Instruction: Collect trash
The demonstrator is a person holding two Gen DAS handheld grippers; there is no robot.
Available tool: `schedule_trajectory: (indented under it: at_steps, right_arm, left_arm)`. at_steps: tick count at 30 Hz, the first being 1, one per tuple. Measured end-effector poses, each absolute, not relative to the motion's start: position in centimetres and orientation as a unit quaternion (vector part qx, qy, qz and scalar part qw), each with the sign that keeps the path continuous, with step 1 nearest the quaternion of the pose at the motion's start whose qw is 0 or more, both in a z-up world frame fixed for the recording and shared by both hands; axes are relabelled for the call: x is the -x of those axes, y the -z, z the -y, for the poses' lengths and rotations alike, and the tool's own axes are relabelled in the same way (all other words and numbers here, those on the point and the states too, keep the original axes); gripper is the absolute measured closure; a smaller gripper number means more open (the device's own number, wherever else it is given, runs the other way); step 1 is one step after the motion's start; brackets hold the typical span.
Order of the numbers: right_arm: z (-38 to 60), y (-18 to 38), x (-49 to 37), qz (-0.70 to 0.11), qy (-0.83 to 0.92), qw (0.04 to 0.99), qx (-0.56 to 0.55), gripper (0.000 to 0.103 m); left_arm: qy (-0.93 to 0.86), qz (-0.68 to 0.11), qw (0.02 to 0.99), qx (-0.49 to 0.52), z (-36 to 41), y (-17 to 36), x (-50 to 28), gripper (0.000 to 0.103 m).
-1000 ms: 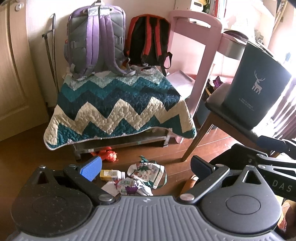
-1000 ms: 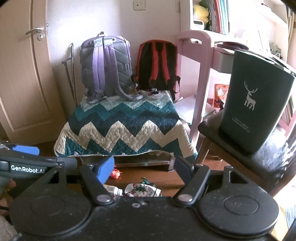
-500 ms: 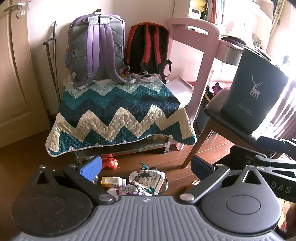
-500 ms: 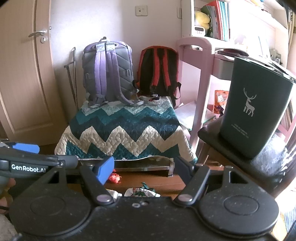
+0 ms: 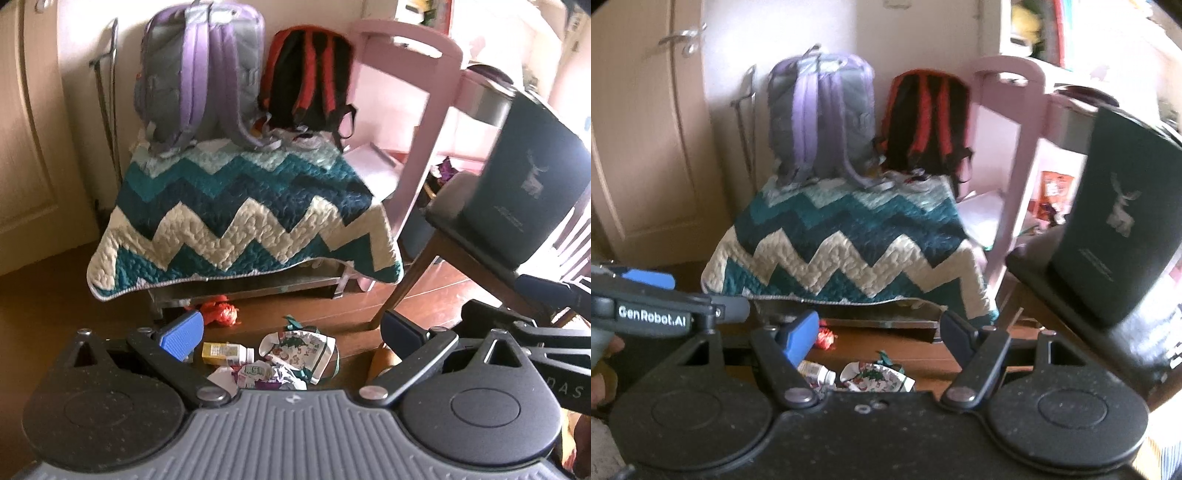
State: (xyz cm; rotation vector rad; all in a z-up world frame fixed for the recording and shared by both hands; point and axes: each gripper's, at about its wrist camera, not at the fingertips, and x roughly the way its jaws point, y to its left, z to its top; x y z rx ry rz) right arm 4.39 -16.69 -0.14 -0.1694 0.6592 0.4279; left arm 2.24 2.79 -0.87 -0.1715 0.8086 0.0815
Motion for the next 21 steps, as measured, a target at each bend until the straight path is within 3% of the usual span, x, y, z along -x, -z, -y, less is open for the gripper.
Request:
schedule_trajectory:
  at_steps: [8, 12, 21]
  right_arm:
    - [14.9, 4.9, -13.3, -0.380, -0.234, 0.893, 0.061, 0.031]
    - [14.1, 8.8, -18.3, -0.410, -0.238, 0.878, 0.060, 0.031]
    - [12.4, 19.1, -26.6, -0.520, -0.213, 0.827, 0.019, 0.031]
  left_arm:
    - [-0.051, -0.435, 0.887, 0.148, -8.7, 5.4, -8.4, 0.000]
    - [-0.078, -0.446, 0.883, 0.125, -12.0, 7.8, -12.7, 0.000]
    - [-0.106, -0.530, 0.820, 0.189, -16.3, 17.2, -19.9, 0.000]
